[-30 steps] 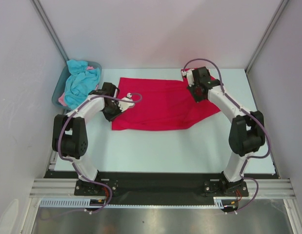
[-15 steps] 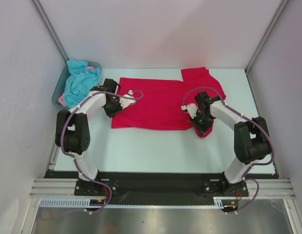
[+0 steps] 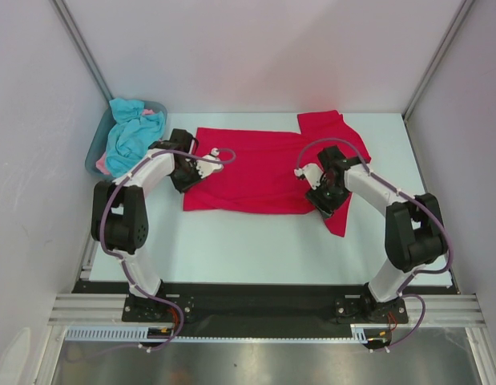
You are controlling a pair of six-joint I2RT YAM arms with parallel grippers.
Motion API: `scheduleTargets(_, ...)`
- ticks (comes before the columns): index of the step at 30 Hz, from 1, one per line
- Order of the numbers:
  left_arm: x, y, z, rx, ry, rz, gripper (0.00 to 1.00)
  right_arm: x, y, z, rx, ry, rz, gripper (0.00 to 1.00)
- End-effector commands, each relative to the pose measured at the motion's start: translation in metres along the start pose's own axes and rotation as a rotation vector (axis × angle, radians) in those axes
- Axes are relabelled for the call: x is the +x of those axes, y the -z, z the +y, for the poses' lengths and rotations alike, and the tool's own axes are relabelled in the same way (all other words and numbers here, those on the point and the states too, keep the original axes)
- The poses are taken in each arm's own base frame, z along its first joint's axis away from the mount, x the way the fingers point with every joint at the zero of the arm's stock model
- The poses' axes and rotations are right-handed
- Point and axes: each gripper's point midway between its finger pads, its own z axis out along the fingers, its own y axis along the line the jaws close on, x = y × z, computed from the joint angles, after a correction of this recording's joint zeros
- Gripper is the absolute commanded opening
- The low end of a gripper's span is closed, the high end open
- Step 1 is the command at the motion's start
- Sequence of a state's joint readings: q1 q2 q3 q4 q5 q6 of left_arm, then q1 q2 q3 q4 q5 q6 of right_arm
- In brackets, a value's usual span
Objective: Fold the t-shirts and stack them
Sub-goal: Fold the tshirt
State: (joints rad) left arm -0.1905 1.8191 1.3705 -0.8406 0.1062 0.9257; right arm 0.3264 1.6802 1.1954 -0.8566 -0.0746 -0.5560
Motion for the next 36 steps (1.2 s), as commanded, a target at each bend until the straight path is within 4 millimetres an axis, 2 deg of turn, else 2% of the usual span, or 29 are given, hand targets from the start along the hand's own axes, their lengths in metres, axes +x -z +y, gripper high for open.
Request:
scheduleTargets(1,-0.009,0.009,0.008,-0.027,-0.031,-0.015,0.0,-0.001,0.013,-0.02,0.148,0.064,-0.043,0.55)
scheduleTargets(3,-0.009,0.011,0.009,-0.032,-0.034,-0.013,0.0,0.007,0.012,-0.024,0.188,0.089,-0.034,0.54)
scheduleTargets(4,-0.008,0.01,0.009,-0.032,-0.037,-0.008,0.0,0.019,0.005,-0.028,0.244,0.105,-0.007,0.54)
scheduleTargets(7,-0.007,0.013,0.01,-0.041,-0.048,-0.004,0.0,0.035,0.008,-0.029,0.298,0.144,-0.004,0.54)
scheduleTargets(9,-0.007,0.015,0.012,-0.048,-0.054,-0.001,0.0,0.038,0.017,-0.027,0.319,0.163,-0.032,0.54)
scheduleTargets(14,-0.008,0.015,0.012,-0.044,-0.062,-0.004,0.0,0.053,0.02,-0.007,0.28,0.255,-0.005,0.55)
scheduleTargets(19,-0.01,0.016,0.012,-0.044,-0.06,-0.015,0.0,0.056,0.023,0.017,0.232,0.347,-0.001,0.55)
scheduleTargets(25,-0.011,0.017,0.012,-0.046,-0.067,-0.022,0.0,0.074,0.013,0.044,0.15,0.434,0.056,0.55)
scheduleTargets(32,-0.016,0.018,0.015,-0.049,-0.072,-0.036,0.0,0.087,-0.003,0.05,0.133,0.457,0.098,0.54)
scheduleTargets(36,-0.018,0.019,0.017,-0.054,-0.076,-0.04,0.0,0.089,-0.013,0.044,0.176,0.486,0.108,0.54)
